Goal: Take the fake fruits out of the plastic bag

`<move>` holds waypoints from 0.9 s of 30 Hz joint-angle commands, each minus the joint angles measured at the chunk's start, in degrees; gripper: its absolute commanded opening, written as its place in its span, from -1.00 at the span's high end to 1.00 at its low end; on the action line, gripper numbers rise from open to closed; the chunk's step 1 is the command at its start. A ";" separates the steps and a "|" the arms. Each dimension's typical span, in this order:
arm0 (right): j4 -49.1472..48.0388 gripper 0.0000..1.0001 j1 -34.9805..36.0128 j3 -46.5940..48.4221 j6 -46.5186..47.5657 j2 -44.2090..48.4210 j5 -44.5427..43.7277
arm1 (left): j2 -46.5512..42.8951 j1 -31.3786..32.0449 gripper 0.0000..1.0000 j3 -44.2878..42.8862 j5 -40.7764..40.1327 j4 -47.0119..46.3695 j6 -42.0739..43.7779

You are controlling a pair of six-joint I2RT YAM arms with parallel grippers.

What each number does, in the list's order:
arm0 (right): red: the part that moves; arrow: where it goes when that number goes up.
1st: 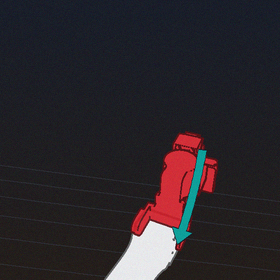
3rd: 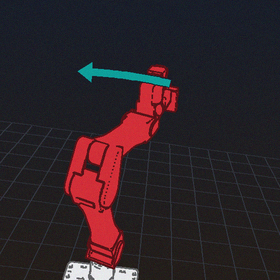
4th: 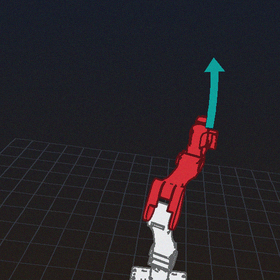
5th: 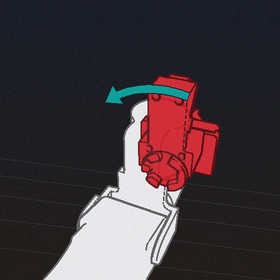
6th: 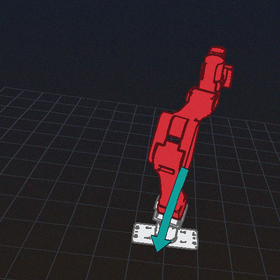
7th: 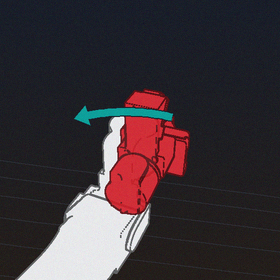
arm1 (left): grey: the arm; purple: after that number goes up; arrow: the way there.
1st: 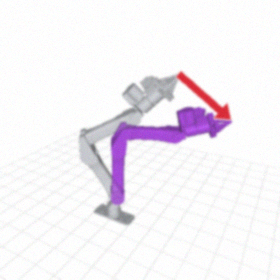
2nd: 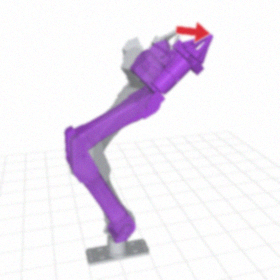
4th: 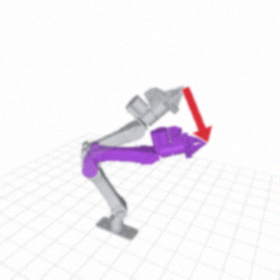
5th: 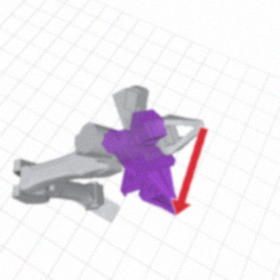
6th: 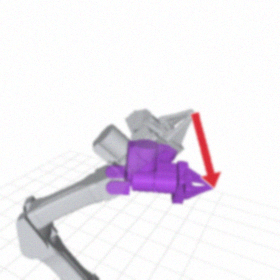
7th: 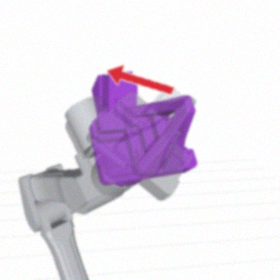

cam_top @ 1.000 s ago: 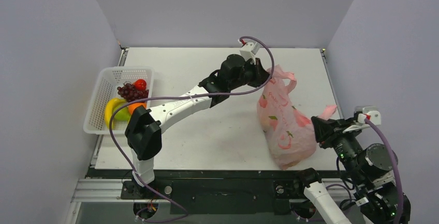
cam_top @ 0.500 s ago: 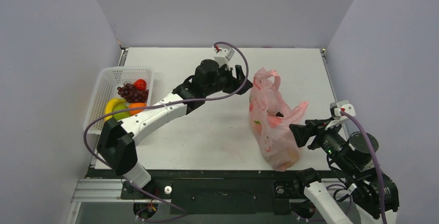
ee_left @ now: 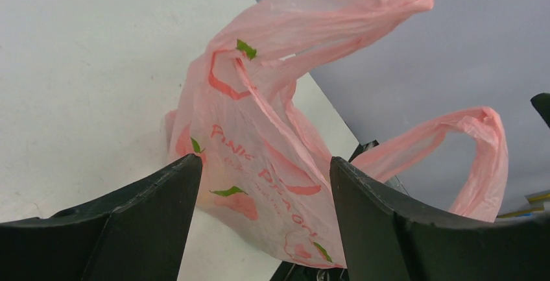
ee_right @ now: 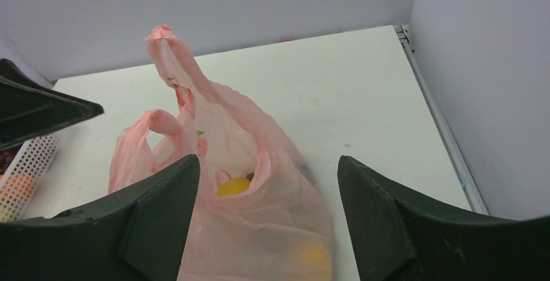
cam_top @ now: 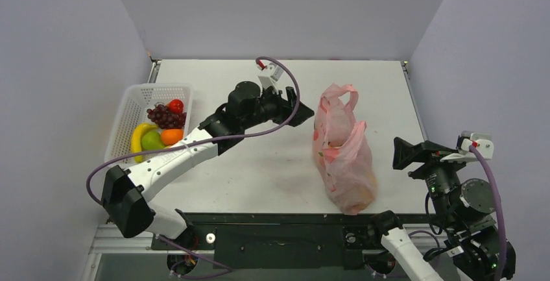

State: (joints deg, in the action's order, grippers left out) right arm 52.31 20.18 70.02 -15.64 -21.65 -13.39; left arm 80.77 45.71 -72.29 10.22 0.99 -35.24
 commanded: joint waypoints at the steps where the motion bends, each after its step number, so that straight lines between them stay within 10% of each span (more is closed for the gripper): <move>1: -6.84 -0.47 0.65 -0.13 -0.73 -5.44 6.25 | 2.00 2.66 -0.39 0.70 0.66 -4.45 -4.97; 13: -9.28 -0.41 0.96 -8.04 -1.18 -14.07 33.80 | 9.80 11.57 -0.35 -6.05 -16.97 5.45 -2.37; 19: -10.45 0.59 1.29 -18.38 -6.01 -11.89 46.32 | 11.79 11.49 -0.34 -5.99 -13.51 2.27 -3.07; 27: -10.15 0.75 5.54 -26.11 -8.38 -8.74 52.62 | 13.24 11.24 -0.26 -5.36 -7.33 -2.69 -3.96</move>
State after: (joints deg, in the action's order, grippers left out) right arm 44.12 23.92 43.77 -22.79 -31.51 34.57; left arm 93.71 57.25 -75.70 -1.13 4.29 -38.70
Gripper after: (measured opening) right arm 0.116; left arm 0.660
